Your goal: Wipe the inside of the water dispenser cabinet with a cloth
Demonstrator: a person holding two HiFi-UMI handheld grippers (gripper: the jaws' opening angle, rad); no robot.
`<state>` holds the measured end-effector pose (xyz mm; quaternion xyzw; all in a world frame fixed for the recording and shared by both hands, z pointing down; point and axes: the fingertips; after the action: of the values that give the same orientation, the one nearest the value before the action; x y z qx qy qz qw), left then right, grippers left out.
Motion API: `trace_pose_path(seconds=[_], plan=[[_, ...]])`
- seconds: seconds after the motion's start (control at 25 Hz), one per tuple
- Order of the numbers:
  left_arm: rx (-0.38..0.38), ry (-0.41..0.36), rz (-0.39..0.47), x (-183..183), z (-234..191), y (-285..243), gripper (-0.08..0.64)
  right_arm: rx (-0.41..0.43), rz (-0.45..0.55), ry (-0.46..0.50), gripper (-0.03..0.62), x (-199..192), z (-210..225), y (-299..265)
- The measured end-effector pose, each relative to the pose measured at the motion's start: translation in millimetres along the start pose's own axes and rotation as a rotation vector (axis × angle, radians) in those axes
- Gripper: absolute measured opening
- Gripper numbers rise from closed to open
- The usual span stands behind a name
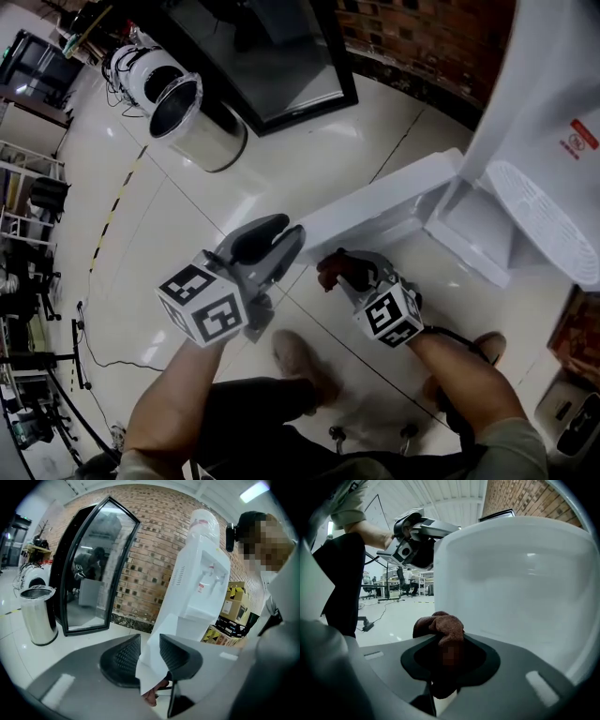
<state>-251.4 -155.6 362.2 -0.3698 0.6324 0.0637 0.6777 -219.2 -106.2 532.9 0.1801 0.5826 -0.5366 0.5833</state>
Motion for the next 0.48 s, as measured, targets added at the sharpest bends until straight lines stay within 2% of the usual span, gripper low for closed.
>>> trace_pose_path(seconds=[0.16,0.36,0.48], plan=[[0.007,0.002,0.001,0.1,-1.4,1.9,0.12,-0.081,0.027,-0.048,0.107,7.7,24.2,-5.3],[0.025,-0.003,0.002,0.1,-4.1,2.7,0.12,-0.092,0.033,-0.043,0.109,14.3,36.3,-15.8],[0.027,-0.002,0.0,0.2,-4.6,0.9,0.12,-0.133,0.04,-0.074,0.109,11.5,44.3,-11.0]])
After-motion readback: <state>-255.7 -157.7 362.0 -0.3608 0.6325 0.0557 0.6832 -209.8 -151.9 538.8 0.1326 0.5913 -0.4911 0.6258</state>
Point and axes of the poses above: the fingertips, and each gripper's own axes: y backward along the fingers, z to its right, x out of its top, and after that the axes turned 15 degrees about -y, right-handed
